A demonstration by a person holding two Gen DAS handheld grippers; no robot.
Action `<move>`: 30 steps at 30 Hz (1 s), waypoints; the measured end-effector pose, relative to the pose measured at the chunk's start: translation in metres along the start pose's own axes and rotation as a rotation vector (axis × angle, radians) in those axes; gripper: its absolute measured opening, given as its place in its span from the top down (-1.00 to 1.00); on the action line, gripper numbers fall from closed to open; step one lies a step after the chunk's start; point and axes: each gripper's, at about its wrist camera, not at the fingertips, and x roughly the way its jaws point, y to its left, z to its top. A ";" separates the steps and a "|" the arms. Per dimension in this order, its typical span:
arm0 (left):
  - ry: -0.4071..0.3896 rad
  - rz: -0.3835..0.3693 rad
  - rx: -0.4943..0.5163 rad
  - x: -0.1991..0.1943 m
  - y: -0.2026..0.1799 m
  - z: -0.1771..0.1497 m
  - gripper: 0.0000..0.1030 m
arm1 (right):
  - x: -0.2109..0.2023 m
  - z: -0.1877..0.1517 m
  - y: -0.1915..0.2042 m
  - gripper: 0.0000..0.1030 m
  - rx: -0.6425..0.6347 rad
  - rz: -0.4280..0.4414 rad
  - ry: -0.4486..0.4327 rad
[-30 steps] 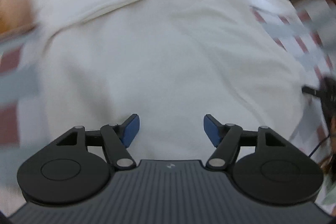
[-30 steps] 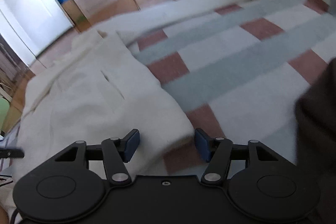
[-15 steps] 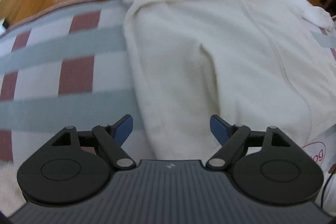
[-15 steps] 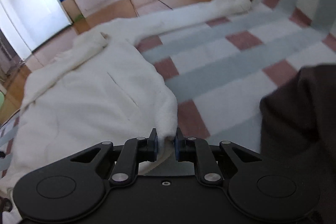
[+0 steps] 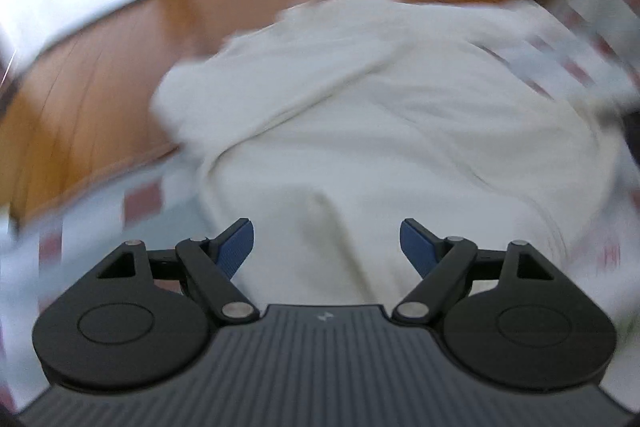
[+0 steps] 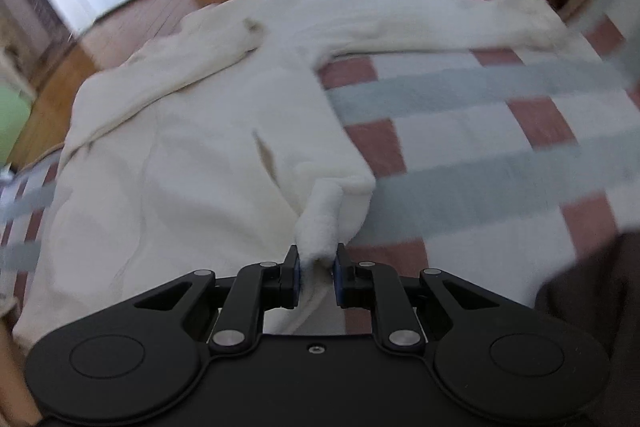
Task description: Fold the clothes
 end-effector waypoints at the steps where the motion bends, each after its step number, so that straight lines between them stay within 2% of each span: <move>1: 0.026 -0.035 0.065 0.003 -0.012 -0.002 -0.56 | -0.001 0.007 0.003 0.64 -0.014 0.005 0.021; 3: 0.100 -0.095 0.190 0.015 -0.041 -0.009 -0.56 | -0.005 0.018 0.007 0.64 -0.022 0.016 0.046; 5: 0.146 -0.124 0.290 0.026 -0.066 -0.013 -0.56 | -0.009 0.022 0.008 0.64 -0.001 0.024 0.043; 9: 0.130 -0.082 0.417 0.045 -0.100 -0.010 -0.56 | -0.011 0.021 0.000 0.64 0.028 0.048 0.044; 10: 0.136 -0.096 0.415 0.050 -0.104 -0.008 -0.56 | -0.010 0.020 -0.003 0.64 0.044 0.067 0.053; 13: 0.207 -0.240 0.281 0.066 -0.100 0.003 -0.65 | -0.009 0.018 -0.017 0.64 0.087 0.095 0.071; 15: 0.247 -0.284 0.258 0.074 -0.105 0.002 -0.74 | -0.011 0.017 -0.025 0.64 0.109 0.120 0.063; 18: 0.287 -0.238 0.334 0.083 -0.119 -0.008 -0.87 | -0.019 0.013 -0.034 0.65 0.143 0.129 0.029; 20: 0.335 -0.127 0.454 0.094 -0.129 -0.021 -0.94 | -0.026 0.011 -0.031 0.66 0.109 0.086 0.000; 21: 0.334 -0.093 0.486 0.097 -0.130 -0.024 -1.00 | -0.028 0.009 -0.028 0.66 0.086 0.066 -0.014; 22: 0.313 -0.102 0.461 0.097 -0.125 -0.022 -1.00 | -0.030 0.009 -0.027 0.66 0.085 0.074 -0.019; 23: 0.327 -0.091 0.425 0.101 -0.118 -0.019 -0.91 | -0.032 0.008 -0.026 0.66 0.089 0.087 -0.023; 24: 0.339 -0.088 0.383 0.104 -0.110 -0.017 -0.62 | -0.035 0.009 -0.025 0.66 0.094 0.111 -0.025; 25: 0.340 -0.098 0.354 0.101 -0.102 -0.014 0.33 | -0.039 0.009 -0.025 0.66 0.100 0.137 -0.027; 26: 0.341 -0.093 0.350 0.095 -0.095 -0.012 0.67 | -0.046 0.009 -0.027 0.66 0.111 0.175 -0.035; 28: 0.336 -0.101 0.326 0.081 -0.081 -0.008 0.71 | -0.064 0.004 -0.035 0.66 0.135 0.266 -0.063; 30: 0.323 -0.176 0.238 0.062 -0.064 -0.006 0.70 | -0.070 -0.013 -0.037 0.67 0.088 0.222 -0.067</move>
